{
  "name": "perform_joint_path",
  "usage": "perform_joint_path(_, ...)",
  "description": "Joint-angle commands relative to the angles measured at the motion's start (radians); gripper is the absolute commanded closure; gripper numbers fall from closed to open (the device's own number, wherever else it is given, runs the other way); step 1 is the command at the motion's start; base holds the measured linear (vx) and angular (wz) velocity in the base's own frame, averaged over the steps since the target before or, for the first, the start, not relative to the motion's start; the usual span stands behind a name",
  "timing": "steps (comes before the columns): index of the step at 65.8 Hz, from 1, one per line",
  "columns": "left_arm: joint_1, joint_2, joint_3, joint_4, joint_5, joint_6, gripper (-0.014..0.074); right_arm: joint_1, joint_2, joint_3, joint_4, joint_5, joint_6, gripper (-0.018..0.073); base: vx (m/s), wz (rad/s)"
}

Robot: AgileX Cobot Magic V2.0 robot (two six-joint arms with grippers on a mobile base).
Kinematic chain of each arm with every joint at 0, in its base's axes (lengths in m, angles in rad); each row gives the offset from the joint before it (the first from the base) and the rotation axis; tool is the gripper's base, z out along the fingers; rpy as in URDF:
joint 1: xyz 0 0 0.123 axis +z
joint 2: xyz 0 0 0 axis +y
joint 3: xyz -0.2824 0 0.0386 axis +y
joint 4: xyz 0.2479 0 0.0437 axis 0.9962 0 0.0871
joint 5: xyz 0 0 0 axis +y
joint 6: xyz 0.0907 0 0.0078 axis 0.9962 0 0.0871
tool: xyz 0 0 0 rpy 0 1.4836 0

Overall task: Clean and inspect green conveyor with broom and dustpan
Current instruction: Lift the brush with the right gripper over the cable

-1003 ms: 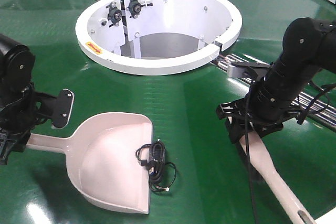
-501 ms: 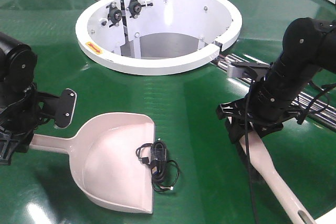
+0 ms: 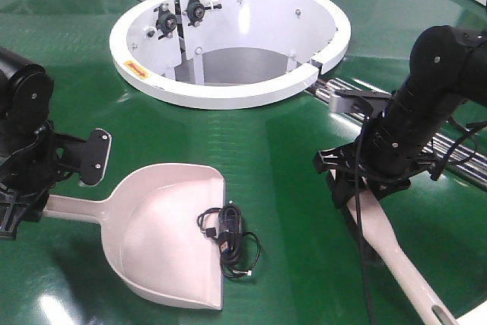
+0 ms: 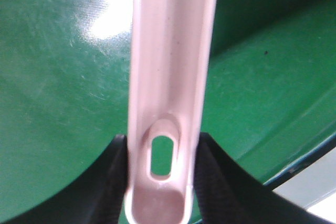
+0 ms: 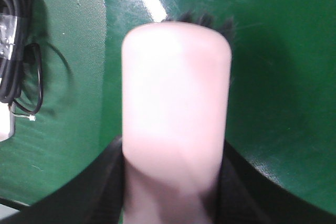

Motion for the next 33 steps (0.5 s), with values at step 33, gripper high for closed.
perform_joint_path(33,-0.012,-0.035,-0.027,-0.02,0.012,-0.024,0.0621,0.013,-0.046,-0.027,0.064,-0.048,0.041,0.0564,0.0,0.0)
